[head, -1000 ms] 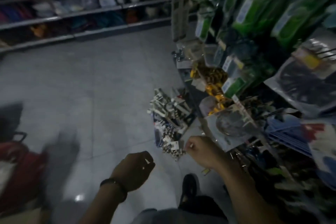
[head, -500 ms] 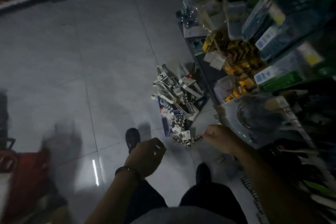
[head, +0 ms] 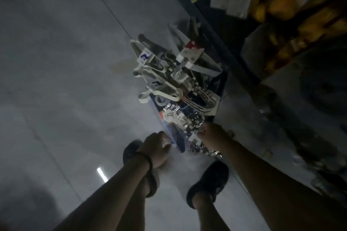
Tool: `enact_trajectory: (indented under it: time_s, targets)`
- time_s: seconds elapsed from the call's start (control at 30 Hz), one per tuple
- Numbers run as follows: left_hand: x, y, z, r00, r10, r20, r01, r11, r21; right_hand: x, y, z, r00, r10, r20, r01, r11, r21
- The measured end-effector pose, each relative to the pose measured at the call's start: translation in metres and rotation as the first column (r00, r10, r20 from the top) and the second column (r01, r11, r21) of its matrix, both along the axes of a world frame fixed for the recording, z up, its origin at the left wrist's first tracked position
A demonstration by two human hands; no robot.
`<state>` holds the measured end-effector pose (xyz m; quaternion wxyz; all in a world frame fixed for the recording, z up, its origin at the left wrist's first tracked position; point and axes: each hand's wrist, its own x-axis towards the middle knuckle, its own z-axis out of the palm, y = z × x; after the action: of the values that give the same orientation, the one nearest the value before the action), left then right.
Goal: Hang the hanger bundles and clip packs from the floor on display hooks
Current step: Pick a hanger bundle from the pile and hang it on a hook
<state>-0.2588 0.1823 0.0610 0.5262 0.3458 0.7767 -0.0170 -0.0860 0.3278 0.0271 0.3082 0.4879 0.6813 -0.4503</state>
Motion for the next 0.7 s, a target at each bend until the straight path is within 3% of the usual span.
enact_trajectory:
  time_s: [0.1, 0.2, 0.3, 0.37, 0.47, 0.57, 0.7]
  targets:
    - [-0.019, 0.013, -0.084, 0.978, -0.058, -0.200, 0.070, 0.996, 0.050, -0.017, 0.004, -0.093, 0.996, 0.085, 0.016, -0.087, 0.992, 0.091]
    - [-0.060, 0.042, -0.151, 0.910, -0.029, -0.414, 0.097, 0.985, 0.144, -0.044, 0.015, -0.152, 0.997, 0.045, -0.063, -0.029, 0.972, 0.234]
    - [-0.104, 0.066, -0.206, 0.848, -0.095, -0.521, 0.155, 0.985, 0.073, -0.076, 0.025, -0.192, 0.985, 0.044, -0.169, 0.022, 0.929, 0.368]
    - [-0.115, 0.071, -0.234, 0.862, -0.158, -0.482, 0.190, 0.982, 0.018, -0.094, 0.025, -0.212, 0.971, 0.098, -0.220, -0.003, 0.918, 0.397]
    - [-0.114, 0.069, -0.252, 0.901, -0.017, -0.433, 0.064, 0.994, 0.093, -0.110, 0.017, -0.239, 0.952, 0.002, -0.306, 0.124, 0.912, 0.392]
    - [-0.112, 0.055, -0.255, 0.908, 0.011, -0.418, 0.017, 0.998, 0.062, -0.116, 0.010, -0.241, 0.973, 0.053, -0.224, 0.065, 0.871, 0.487]
    - [-0.116, 0.030, -0.243, 0.968, 0.186, -0.168, -0.186, 0.982, 0.012, -0.098, 0.002, -0.219, 0.956, 0.074, -0.284, 0.075, 0.873, 0.481]
